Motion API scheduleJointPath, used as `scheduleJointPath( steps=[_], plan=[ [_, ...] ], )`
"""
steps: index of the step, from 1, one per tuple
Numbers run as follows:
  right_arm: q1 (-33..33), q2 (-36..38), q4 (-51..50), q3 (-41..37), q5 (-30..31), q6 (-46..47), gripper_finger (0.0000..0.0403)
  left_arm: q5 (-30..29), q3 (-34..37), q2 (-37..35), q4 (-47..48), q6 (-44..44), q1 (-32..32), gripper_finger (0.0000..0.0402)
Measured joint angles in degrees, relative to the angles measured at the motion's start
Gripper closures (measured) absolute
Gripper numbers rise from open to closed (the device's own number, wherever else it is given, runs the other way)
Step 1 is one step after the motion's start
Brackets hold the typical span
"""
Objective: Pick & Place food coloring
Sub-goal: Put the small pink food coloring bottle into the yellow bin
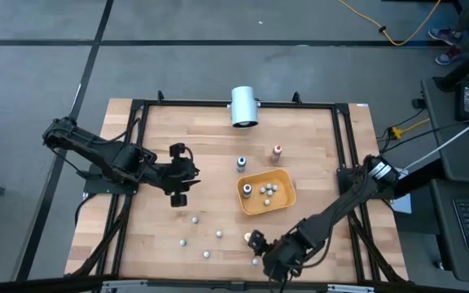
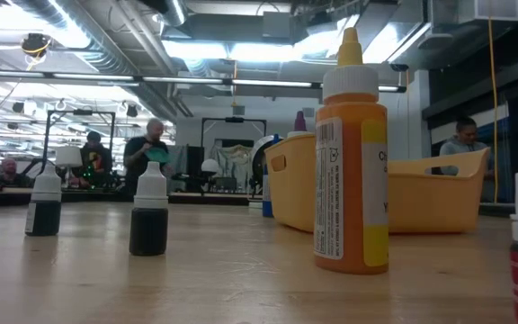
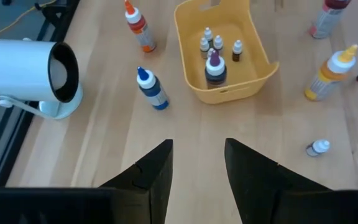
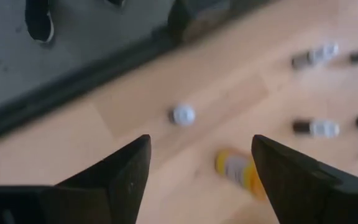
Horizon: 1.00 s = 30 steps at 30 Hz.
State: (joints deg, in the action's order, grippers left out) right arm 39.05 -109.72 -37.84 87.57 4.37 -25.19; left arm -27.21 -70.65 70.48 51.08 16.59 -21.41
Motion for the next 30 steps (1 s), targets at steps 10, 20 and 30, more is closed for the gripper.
scheduleJointPath(
  steps=[10, 20, 30],
  plan=[
    [-0.1, -3.4, 6.3, 0.1, -0.6, -0.6, 0.0122, 0.4, 0.0, 0.0, -0.2, 0.6, -0.3, 0.0261],
    [-2.0, -7.3, 9.6, 0.1, -4.6, -0.8, 0.0122, 1.4, 0.0, 0.0, -0.1, 0.8, -0.3, 0.0261],
    [-2.6, -10.4, 12.4, 0.0, -6.2, -0.5, 0.0122, 1.4, 0.0, 0.1, -0.1, -0.8, -0.3, 0.0261]
  ],
)
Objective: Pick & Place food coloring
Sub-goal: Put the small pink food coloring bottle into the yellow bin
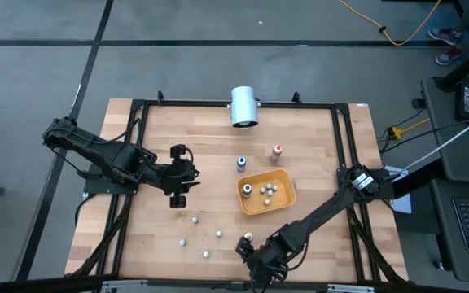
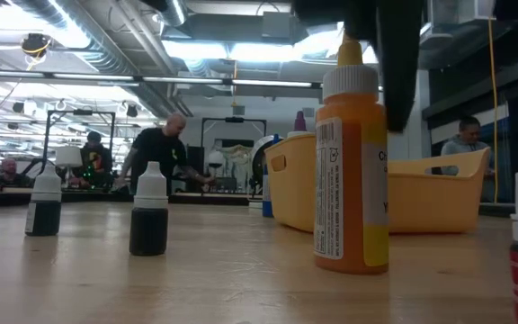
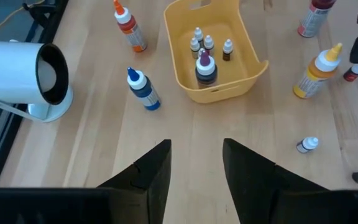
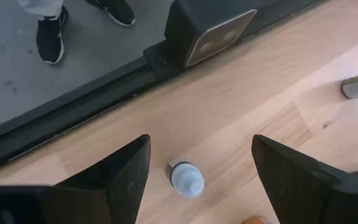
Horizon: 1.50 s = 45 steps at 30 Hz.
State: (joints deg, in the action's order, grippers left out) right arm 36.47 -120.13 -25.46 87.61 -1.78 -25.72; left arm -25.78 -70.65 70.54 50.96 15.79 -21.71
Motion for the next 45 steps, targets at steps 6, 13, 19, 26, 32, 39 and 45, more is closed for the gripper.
scheduleJointPath(
  steps=[6, 13, 19, 26, 32, 39, 45],
  plan=[
    [-1.4, -0.1, -1.7, -2.5, -0.9, 1.6, 0.0122, 1.7, 0.0, 0.0, 0.0, 0.0, 0.0, 0.0261],
    [-1.9, -0.2, -2.0, -3.2, -0.9, 3.0, 0.0122, 1.6, 0.0, 0.0, 0.0, 0.0, 0.0, 0.0261],
    [-1.8, -0.2, 0.9, -3.0, -1.0, 3.0, 0.0122, 1.3, 0.0, 0.0, 0.0, 0.0, 0.0, 0.0261],
    [-1.8, -0.2, 0.8, -3.1, -1.8, 3.1, 0.0122, 1.1, 0.0, 0.0, 0.0, 0.0, 0.0, 0.0261],
    [-1.8, -0.2, 1.7, -3.7, -4.3, 3.2, 0.0135, 0.2, 0.0, 0.0, 0.0, 0.0, 0.0, 0.0261],
    [-1.8, -0.2, 1.4, -3.7, -5.4, 3.2, 0.0204, 0.2, 0.0, 0.0, 0.0, 0.5, 0.0, 0.0261],
    [-1.8, -0.2, 1.4, -3.7, -6.0, 4.5, 0.0281, 0.2, 0.0, 0.0, 0.0, 0.5, 0.0, 0.0261]
  ],
)
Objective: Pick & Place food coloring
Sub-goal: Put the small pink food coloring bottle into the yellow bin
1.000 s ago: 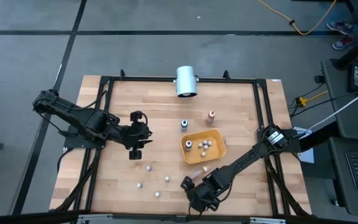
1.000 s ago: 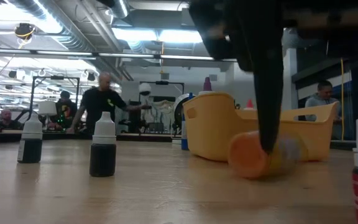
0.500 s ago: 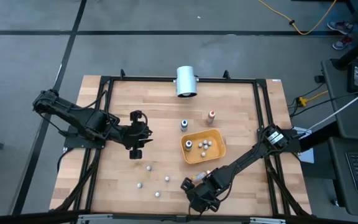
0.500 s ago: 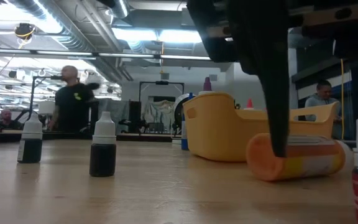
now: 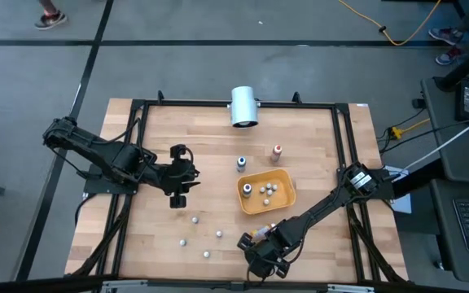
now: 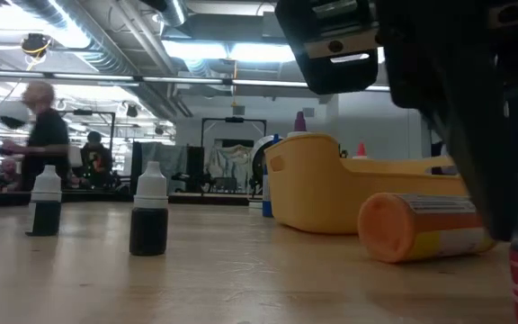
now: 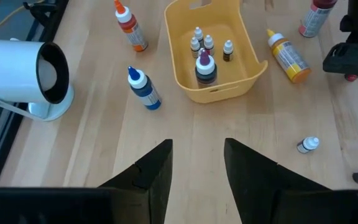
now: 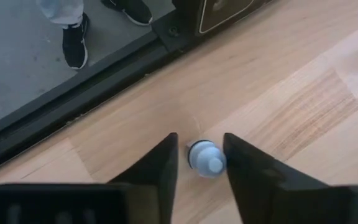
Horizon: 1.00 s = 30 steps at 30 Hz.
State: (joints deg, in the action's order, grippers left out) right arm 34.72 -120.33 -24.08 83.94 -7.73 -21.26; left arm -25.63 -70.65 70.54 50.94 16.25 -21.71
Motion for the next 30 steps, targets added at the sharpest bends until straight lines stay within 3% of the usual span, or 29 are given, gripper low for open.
scheduleJointPath(
  steps=[6, 14, 22, 30],
  plan=[
    [0.0, 0.0, 0.1, 0.0, -0.1, 0.0, 0.0343, 0.0, 0.0, 0.0, 0.0, 0.0, 0.0, 0.0261],
    [-0.6, 1.5, -3.0, 0.2, 1.4, -0.1, 0.0336, -0.1, 0.0, 0.0, 0.0, -0.6, 0.0, 0.0261],
    [-4.3, 10.8, -11.7, 0.4, 4.9, 0.0, 0.0342, -1.9, 0.0, 0.0, -0.2, -1.0, 0.0, 0.0261],
    [-8.1, 23.1, -19.3, 0.4, 16.2, 8.1, 0.0333, -3.8, 0.0, 0.0, -0.2, -1.6, 0.0, 0.0261]
  ],
)
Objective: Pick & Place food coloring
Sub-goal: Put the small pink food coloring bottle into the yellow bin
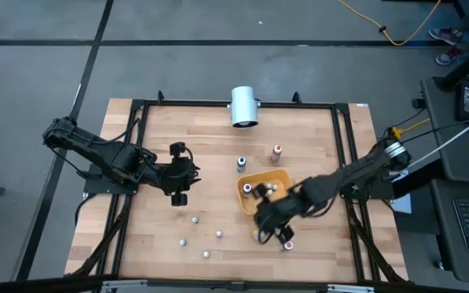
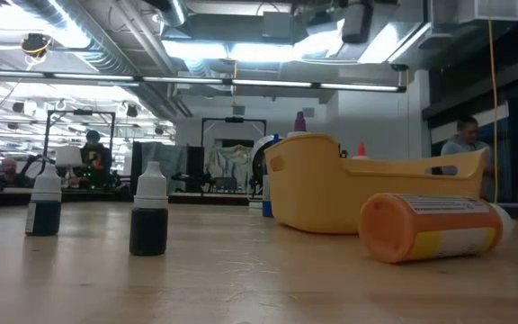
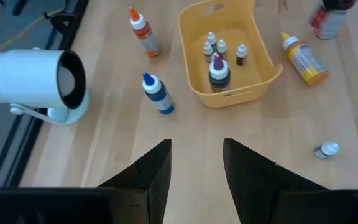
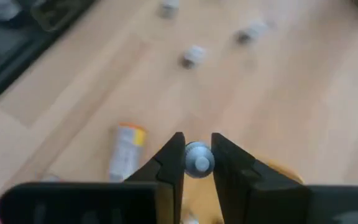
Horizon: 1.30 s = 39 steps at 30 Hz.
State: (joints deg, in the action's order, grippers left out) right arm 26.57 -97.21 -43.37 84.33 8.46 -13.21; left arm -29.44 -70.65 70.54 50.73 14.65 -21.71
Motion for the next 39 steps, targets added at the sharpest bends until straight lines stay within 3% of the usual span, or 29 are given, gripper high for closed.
scheduleJointPath(
  steps=[7, 11, 16, 24, 32, 39],
  plan=[
    [-3.3, 7.8, -14.3, 0.0, 1.2, 7.8, 0.0341, -2.5, 0.0, 0.0, -0.3, -0.3, 0.1, 0.0261],
    [-4.9, 10.6, -15.9, -3.6, 1.2, 7.7, 0.0332, -2.5, 0.0, 0.0, -0.5, 0.2, 0.1, 0.0261],
    [-7.0, 13.8, -11.6, -13.4, 0.8, 5.1, 0.0337, -2.6, 0.0, 0.0, -1.7, 1.6, 0.1, 0.0261],
    [-11.5, 16.5, -0.9, -28.2, -5.4, 3.0, 0.0328, -4.9, 0.0, 0.0, -4.7, 1.3, 0.1, 0.0261],
    [-14.2, 16.4, 10.9, -34.9, -11.8, 0.9, 0.0340, -8.1, 0.0, 0.0, -6.7, 2.4, 0.2, 0.0261],
    [-15.5, 16.4, 17.7, -40.4, -13.4, 0.7, 0.0329, -8.5, 0.0, 0.0, -6.7, 4.1, 1.7, 0.0261]
  ],
)
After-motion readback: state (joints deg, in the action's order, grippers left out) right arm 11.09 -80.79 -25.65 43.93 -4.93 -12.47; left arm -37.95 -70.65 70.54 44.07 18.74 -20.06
